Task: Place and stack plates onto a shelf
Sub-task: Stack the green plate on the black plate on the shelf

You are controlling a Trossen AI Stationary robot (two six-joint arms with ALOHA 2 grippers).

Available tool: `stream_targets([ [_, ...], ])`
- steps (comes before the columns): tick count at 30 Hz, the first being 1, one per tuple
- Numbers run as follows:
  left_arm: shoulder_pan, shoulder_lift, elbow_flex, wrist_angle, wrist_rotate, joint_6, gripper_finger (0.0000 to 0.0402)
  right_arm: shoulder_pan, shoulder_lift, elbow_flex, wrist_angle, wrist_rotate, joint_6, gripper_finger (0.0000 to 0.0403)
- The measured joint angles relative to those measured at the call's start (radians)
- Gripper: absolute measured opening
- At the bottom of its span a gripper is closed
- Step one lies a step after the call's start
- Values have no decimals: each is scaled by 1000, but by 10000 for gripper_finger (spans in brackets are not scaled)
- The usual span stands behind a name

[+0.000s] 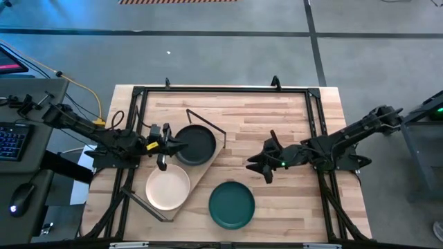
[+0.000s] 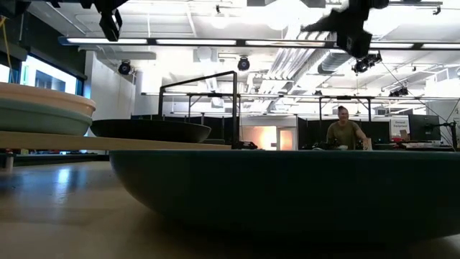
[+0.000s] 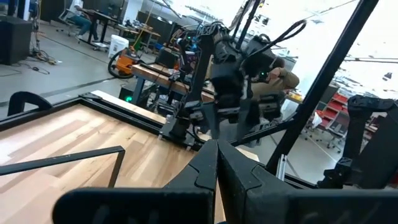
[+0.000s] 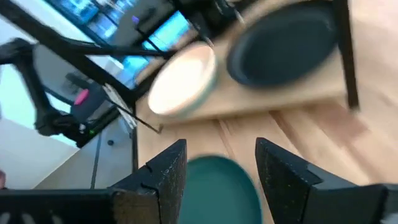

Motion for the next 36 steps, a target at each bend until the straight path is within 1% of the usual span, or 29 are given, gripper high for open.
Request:
stream_targets([
  [2,0,0,0,0,0,0,0,-17,11,0,-41,-54,55,171],
  [6,0,0,0,0,1,0,0,-30,62,0,-58,-201,90,171],
  [11,0,0,0,0,-1,-15,0,-30,185,0,-64,-346,200,171],
  [13,0,0,0,0,-8,-33,0,-25,241,0,-83,-378,270,171],
  [17,0,0,0,0,-9,-45,0,-18,339,0,-81,-384,371,171],
  [23,0,0,0,0,-16,-72,0,-13,433,0,-60,-385,423,171],
  [27,0,0,0,0,-16,-72,0,14,473,50,-60,-384,407,171],
  [29,0,0,0,0,-16,-72,0,30,499,88,-96,-373,393,171],
  [34,0,0,0,0,-16,-72,0,50,574,172,-233,-302,392,171],
  [36,0,0,0,0,-16,-72,0,50,601,203,-256,-297,383,169],
])
